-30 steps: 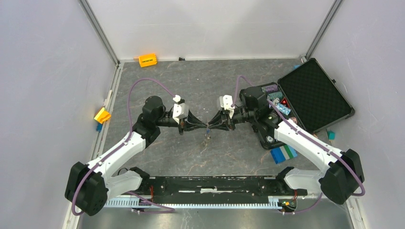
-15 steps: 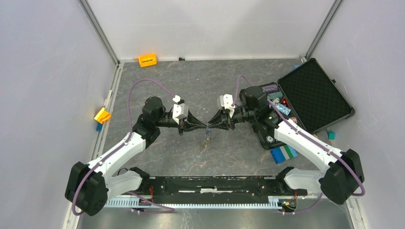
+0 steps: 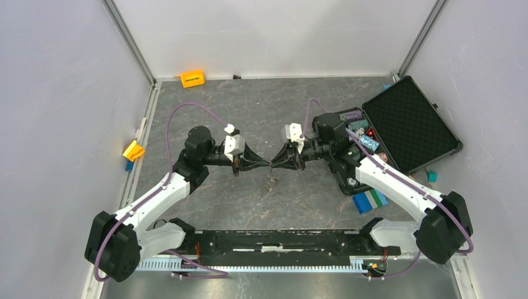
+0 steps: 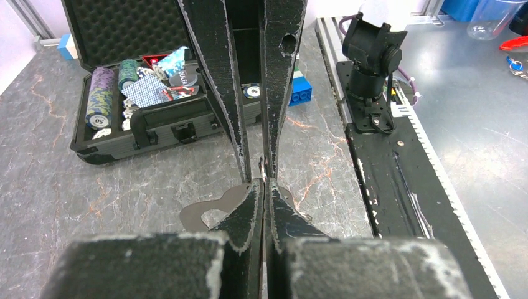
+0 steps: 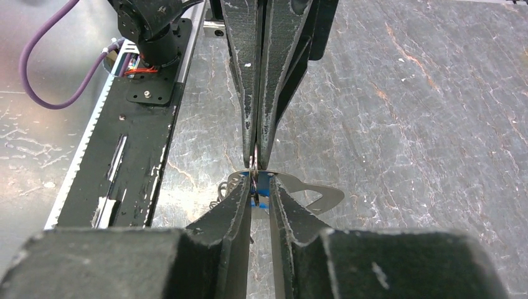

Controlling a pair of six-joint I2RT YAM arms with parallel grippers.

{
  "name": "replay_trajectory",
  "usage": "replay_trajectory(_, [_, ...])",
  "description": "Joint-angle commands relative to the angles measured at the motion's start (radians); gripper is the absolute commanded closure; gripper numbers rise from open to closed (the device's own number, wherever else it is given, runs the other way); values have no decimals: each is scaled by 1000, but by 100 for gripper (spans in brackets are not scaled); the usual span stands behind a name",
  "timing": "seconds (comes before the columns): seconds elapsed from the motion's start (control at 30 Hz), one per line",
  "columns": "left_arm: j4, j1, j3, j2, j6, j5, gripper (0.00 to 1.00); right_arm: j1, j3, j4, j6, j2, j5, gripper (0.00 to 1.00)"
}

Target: Put the keys on the keyring

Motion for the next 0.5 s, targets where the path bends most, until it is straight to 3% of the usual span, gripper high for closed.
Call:
replay_trajectory(0.0, [63,6,-6,-14,-36,10,98,-4,-2,35,13,0,-24,79])
replay_trajectory(0.47, [64,7,-10,-9,-35,11,98,-9,-7,50,26,-14,-31,79])
